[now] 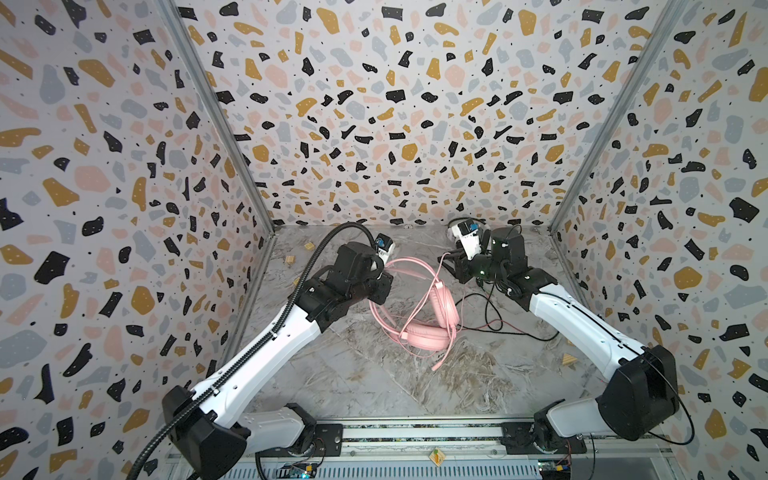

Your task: Wrap the headphones

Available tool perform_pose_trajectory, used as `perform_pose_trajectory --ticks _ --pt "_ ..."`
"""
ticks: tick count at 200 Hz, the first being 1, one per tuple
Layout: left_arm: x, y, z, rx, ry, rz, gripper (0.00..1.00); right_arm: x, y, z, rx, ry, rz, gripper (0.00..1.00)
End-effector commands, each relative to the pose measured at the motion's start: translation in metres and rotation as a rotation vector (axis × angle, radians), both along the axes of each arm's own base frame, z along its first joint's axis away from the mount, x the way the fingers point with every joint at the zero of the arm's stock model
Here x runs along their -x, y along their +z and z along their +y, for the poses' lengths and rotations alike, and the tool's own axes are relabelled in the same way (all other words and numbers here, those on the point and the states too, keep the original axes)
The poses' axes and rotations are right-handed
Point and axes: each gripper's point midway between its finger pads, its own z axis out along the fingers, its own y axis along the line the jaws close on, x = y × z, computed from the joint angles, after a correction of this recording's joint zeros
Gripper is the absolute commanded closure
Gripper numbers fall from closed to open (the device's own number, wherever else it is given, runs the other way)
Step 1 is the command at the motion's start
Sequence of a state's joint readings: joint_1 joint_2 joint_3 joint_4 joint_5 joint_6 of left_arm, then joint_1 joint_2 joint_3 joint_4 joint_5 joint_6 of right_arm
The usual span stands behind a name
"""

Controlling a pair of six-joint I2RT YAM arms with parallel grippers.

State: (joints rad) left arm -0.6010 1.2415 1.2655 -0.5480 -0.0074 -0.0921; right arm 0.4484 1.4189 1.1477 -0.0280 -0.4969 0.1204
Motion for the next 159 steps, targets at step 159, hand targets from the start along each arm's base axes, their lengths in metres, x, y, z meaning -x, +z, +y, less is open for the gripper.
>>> perform_pose_trajectory --ticks 159 --pt "0.024 0.178 -0.026 0.607 -0.108 -0.103 1.00 0.004 -0.075 0.052 -0.386 0.300 0.164 0.46"
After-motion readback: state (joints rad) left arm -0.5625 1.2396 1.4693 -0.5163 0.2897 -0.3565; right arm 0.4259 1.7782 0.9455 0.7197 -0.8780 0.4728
